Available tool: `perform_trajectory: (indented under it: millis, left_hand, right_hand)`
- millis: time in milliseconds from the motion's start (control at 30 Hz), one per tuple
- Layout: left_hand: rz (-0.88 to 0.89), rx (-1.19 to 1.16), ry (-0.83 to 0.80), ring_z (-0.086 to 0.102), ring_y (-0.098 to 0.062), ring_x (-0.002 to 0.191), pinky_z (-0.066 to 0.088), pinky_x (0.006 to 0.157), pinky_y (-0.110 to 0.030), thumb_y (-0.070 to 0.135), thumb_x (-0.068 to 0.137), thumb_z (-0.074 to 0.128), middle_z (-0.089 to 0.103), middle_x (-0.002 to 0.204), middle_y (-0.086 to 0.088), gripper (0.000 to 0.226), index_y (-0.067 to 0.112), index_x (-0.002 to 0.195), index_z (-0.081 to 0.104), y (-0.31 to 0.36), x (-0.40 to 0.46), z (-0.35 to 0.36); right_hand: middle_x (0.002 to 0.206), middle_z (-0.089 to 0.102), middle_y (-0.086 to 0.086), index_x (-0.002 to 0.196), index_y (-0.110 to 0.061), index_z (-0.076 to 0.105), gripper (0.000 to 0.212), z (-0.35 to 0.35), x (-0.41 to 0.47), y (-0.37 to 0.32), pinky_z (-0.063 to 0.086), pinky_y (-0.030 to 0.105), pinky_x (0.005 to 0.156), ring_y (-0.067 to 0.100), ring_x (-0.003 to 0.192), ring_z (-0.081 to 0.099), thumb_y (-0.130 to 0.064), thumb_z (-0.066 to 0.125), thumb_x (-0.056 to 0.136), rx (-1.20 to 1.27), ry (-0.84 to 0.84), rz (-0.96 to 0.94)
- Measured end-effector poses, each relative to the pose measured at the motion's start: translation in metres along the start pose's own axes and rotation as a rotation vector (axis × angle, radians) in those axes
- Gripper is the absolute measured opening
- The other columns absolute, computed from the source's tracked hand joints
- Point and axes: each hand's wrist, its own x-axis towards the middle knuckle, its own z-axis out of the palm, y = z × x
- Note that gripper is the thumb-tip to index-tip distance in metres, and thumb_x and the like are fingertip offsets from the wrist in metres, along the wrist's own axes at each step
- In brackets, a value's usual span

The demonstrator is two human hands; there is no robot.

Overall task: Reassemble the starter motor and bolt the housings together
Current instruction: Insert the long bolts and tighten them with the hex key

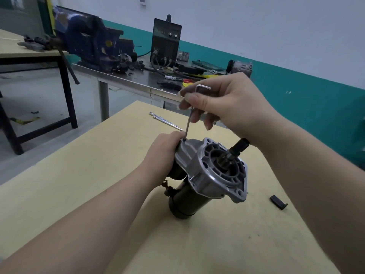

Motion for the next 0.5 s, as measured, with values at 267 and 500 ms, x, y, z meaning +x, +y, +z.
perform_trajectory:
  millis: [267, 500]
  left_hand:
    - [-0.015, 0.033, 0.023, 0.045, -0.016, 0.058, 0.041, 0.059, -0.031, 0.019, 0.108, 0.049, 0.05, 0.065, -0.008, 0.027, 0.008, 0.087, 0.064, -0.006, 0.007, -0.004]
    - [-0.01, -0.052, 0.006, 0.05, -0.02, 0.064, 0.041, 0.06, -0.034, 0.034, 0.099, 0.054, 0.056, 0.066, -0.008, 0.037, 0.017, 0.068, 0.066, -0.004, 0.005, -0.004]
  right_hand:
    - [0.088, 0.077, 0.024, 0.091, 0.001, 0.073, 0.03, 0.004, 0.005, 0.017, 0.055, 0.032, 0.052, 0.028, 0.069, 0.072, -0.021, 0.088, 0.077, 0.184, -0.038, 0.066]
    - [0.096, 0.078, 0.02, 0.106, -0.01, 0.078, 0.014, 0.016, 0.001, 0.046, 0.061, 0.032, 0.063, 0.027, 0.073, 0.074, -0.007, 0.069, 0.096, 0.415, -0.141, 0.045]
